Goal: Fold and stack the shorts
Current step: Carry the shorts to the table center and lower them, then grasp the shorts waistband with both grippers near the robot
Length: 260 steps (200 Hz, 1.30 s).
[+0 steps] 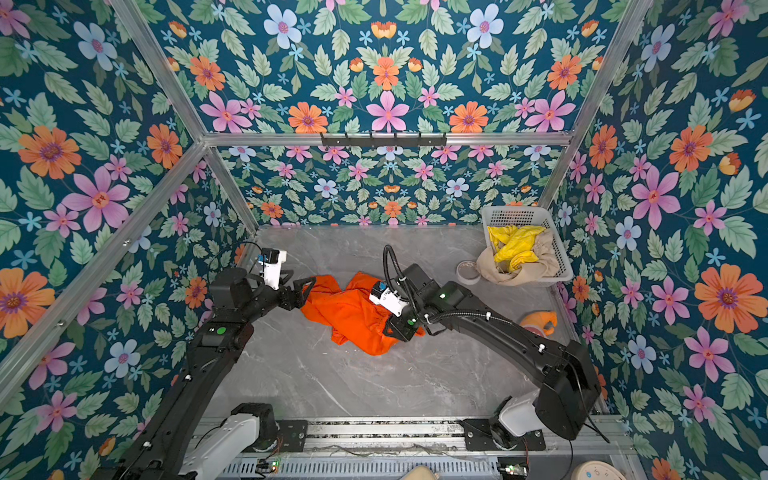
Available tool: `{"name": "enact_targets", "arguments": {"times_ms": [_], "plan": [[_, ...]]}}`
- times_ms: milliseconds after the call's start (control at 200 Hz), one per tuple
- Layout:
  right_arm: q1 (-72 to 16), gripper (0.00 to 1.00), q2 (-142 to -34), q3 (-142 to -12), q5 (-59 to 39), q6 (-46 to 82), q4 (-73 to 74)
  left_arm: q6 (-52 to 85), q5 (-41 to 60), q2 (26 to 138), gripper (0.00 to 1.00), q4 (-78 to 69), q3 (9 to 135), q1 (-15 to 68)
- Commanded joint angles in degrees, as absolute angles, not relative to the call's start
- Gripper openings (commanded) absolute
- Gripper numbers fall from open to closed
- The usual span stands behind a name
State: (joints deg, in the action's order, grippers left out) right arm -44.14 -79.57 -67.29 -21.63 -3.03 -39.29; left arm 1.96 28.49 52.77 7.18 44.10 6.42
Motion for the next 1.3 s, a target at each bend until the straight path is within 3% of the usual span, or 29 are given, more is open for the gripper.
{"name": "enact_targets", "arguments": {"times_ms": [0, 175, 400, 580, 795, 1295], "plan": [[-44.12, 0.53, -73.78, -62.81, -22.80, 18.81, -36.11, 4.16, 28.18, 53.11, 0.81, 6.33, 43.26, 6.41], [-43.06, 0.61, -60.26, -50.36, -18.50, 45.18, -28.25, 5.08, 34.37, 55.03, 0.79, 4.53, 41.46, 8.13], [-37.61, 0.61, -50.95, -33.06, -16.08, 70.90, -17.14, 9.19, 32.90, 60.41, 0.74, -1.10, 39.63, 18.41], [-34.98, 0.62, -55.25, -26.70, -18.19, 77.84, -8.90, 11.52, 29.03, 68.34, 0.69, -6.77, 40.38, 26.04], [-34.80, 0.60, -64.65, -26.82, -19.28, 78.79, 2.49, 12.30, 26.43, 77.03, 0.63, -8.78, 38.97, 28.04], [-34.89, 0.57, -84.59, -29.02, -22.86, 84.49, 20.57, 13.05, 21.65, 77.00, 0.62, -11.54, 28.70, 28.44]]}}
